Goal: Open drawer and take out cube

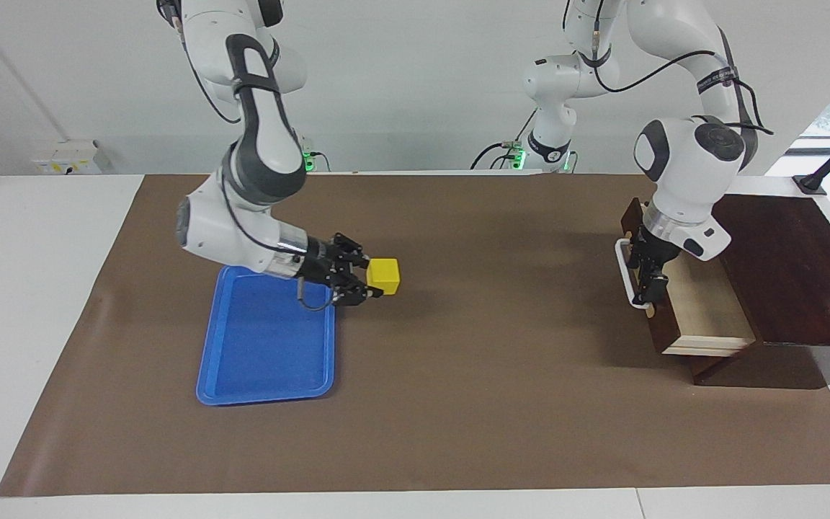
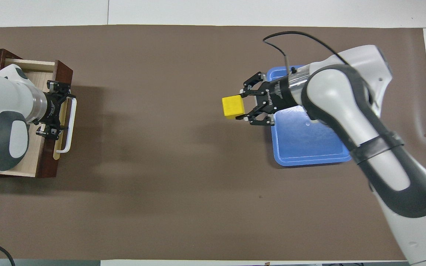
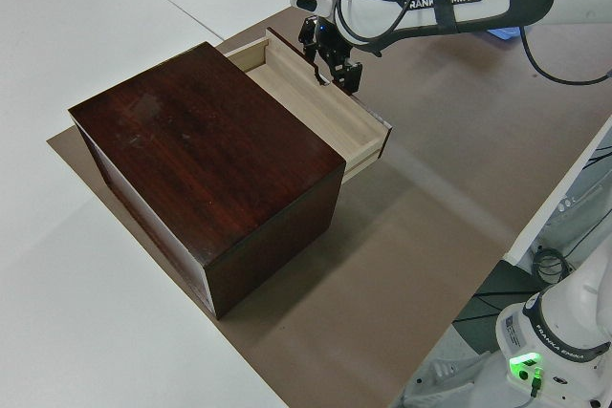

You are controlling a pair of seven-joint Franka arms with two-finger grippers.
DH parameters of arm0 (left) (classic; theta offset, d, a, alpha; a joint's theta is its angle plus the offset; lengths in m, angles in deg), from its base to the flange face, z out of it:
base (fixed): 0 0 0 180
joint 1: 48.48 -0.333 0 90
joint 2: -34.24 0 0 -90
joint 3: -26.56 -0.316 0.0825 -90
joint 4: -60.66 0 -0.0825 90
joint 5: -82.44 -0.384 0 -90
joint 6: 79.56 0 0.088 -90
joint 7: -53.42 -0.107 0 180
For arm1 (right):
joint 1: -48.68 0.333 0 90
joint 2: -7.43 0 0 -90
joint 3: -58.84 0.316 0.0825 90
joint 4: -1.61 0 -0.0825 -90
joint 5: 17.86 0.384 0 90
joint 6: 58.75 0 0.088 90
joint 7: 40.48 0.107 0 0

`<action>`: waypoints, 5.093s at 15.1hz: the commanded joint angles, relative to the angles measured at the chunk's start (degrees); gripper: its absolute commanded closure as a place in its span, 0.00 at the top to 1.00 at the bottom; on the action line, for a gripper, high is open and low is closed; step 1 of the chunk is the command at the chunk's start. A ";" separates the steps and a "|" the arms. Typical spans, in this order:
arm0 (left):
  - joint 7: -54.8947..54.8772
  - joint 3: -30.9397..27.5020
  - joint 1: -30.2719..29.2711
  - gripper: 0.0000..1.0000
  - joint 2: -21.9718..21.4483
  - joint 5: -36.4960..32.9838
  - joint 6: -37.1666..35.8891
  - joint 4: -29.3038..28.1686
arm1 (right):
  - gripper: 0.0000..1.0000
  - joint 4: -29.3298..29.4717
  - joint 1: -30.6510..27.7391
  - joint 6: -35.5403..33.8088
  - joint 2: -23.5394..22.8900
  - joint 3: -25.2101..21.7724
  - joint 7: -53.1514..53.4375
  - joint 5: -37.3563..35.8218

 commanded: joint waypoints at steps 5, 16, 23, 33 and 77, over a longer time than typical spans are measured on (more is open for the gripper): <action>-14.80 -0.37 -9.13 1.00 0.53 -1.94 1.59 0.01 | 0.00 -6.14 -10.37 -5.85 -0.55 0.61 -15.45 -4.94; -25.75 0.51 2.46 1.00 -8.52 -1.42 -29.83 10.35 | 0.00 -18.18 -13.81 0.12 -0.20 0.43 -26.54 -6.27; -52.92 0.60 4.50 1.00 -7.64 -0.36 -37.35 15.04 | 0.00 -22.24 -13.19 3.90 0.60 0.52 -25.22 -1.60; -57.08 2.80 4.50 1.00 -2.97 0.60 -41.66 21.91 | 0.00 -23.21 -12.06 10.50 0.51 0.78 -24.08 2.53; -64.90 2.27 3.79 1.00 -5.36 1.74 -41.66 23.12 | 1.00 9.66 -15.92 -20.79 18.97 6.93 -71.02 -56.54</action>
